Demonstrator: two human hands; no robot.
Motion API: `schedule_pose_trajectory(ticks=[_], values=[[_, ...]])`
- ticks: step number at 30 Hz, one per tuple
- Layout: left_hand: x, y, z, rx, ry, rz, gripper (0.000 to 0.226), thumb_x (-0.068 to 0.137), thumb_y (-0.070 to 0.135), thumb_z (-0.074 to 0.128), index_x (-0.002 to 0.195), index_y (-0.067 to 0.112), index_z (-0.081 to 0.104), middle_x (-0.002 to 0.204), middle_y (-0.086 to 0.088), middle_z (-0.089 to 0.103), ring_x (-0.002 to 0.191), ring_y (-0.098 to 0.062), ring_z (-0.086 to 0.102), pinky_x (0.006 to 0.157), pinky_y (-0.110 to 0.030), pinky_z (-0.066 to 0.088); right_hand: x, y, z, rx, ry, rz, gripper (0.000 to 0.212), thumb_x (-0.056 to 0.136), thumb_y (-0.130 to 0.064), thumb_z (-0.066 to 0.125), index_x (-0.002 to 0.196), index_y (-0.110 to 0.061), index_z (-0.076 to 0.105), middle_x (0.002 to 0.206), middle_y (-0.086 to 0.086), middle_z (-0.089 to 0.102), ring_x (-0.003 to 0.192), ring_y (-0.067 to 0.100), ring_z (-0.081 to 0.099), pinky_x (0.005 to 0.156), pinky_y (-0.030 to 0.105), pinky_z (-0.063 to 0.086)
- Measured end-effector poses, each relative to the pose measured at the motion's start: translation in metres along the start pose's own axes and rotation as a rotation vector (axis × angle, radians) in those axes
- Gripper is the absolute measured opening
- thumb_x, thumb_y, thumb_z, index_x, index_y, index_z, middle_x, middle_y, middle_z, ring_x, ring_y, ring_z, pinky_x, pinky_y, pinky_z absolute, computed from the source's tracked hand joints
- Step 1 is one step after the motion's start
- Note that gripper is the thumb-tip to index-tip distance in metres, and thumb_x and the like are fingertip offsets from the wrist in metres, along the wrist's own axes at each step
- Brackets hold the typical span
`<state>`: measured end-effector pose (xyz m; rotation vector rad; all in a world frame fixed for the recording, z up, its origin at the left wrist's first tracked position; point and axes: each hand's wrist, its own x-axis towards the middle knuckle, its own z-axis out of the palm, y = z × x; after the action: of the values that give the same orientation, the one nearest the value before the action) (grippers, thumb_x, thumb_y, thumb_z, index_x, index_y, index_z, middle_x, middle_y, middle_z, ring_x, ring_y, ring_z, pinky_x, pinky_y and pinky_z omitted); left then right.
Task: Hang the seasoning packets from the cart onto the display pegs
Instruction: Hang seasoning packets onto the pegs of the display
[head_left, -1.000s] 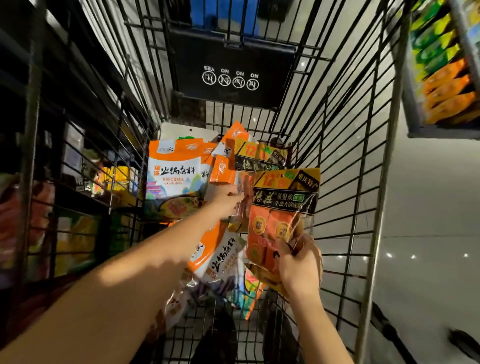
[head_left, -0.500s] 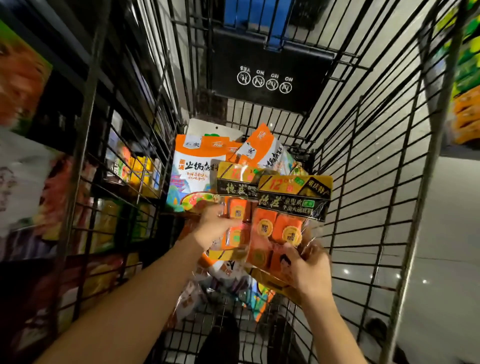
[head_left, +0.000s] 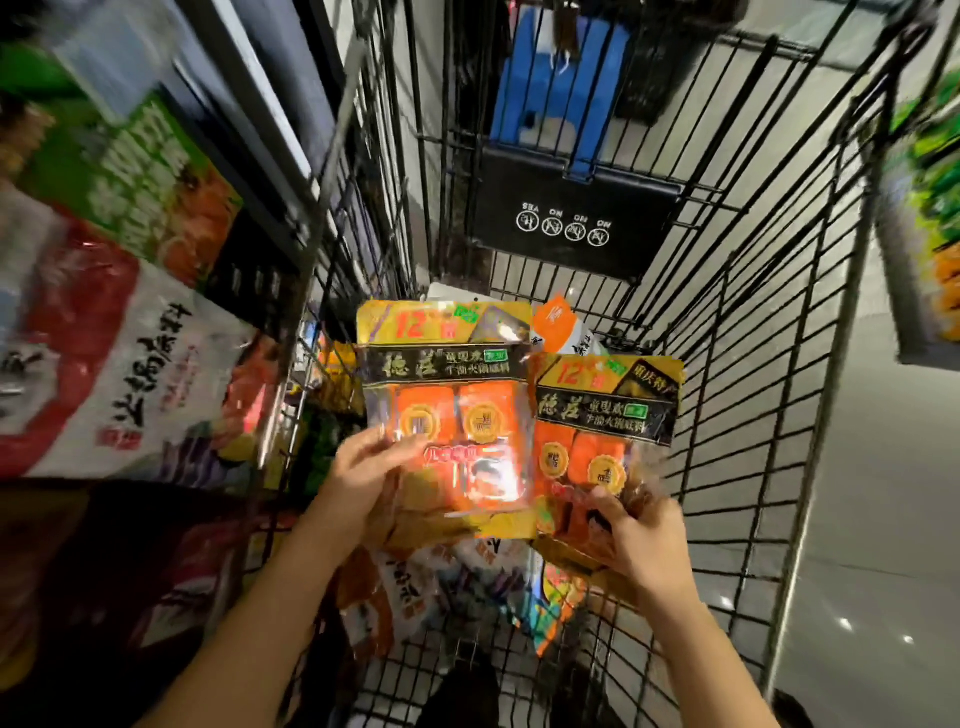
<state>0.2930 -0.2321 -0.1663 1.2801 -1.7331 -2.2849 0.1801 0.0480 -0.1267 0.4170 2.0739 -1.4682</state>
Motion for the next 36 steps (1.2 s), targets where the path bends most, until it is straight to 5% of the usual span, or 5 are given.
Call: schedule_pose_trajectory(ticks=[5,15,21,28,36], values=[[-0.024,0.019,0.036,-0.073,-0.238,-0.173,0.025,0.096,0.005,0.061,0.074,0.005,0.072,0.064,-0.014,0.07,0.048,-0.018,0.068,0.047,-0.022,0.053,-0.008,-0.018,0.001,0.211,-0.191,0.135,0.018,0.098,-0.006,0.064,0.085,-0.011,0.077,0.071,0.008,0.07,0.067,0.025,0.063,0.058,0.03,0.052],[-0.021,-0.001,0.056,-0.047,-0.488,-0.049,0.08,0.076,0.014,0.088,0.141,0.019,0.042,0.131,-0.014,0.066,0.118,-0.033,0.066,0.088,-0.042,0.058,-0.027,-0.009,0.007,0.25,-0.497,0.165,0.067,0.095,-0.067,0.057,0.145,-0.023,0.054,0.132,0.01,0.07,0.117,0.027,0.07,0.099,0.05,0.054],[-0.016,-0.022,0.062,0.321,-0.584,-0.088,0.111,0.075,0.021,0.09,0.153,0.032,0.013,0.132,0.004,0.06,0.119,-0.012,0.062,0.099,-0.038,0.053,-0.035,-0.003,0.013,0.168,-0.383,0.107,0.042,0.087,-0.01,0.077,0.127,-0.013,0.061,0.105,0.01,0.079,0.09,0.028,0.078,0.066,0.038,0.063],[-0.022,-0.083,0.049,-0.146,0.321,-0.469,0.015,0.081,0.035,0.068,0.073,0.023,0.064,0.056,-0.001,0.059,0.054,-0.024,0.055,0.05,-0.025,0.042,-0.009,0.001,0.001,0.062,-0.117,0.014,0.036,0.08,-0.001,0.083,0.108,-0.014,0.064,0.106,0.014,0.077,0.087,0.023,0.077,0.075,0.042,0.062],[-0.037,-0.187,0.099,-0.122,0.234,-0.748,0.038,0.088,0.016,0.077,0.12,0.001,0.063,0.106,-0.012,0.065,0.087,-0.026,0.06,0.065,-0.029,0.048,0.014,0.009,-0.005,0.002,-0.018,0.058,0.054,0.075,-0.002,0.088,0.121,-0.009,0.062,0.096,0.004,0.08,0.081,0.025,0.078,0.074,0.049,0.064]])
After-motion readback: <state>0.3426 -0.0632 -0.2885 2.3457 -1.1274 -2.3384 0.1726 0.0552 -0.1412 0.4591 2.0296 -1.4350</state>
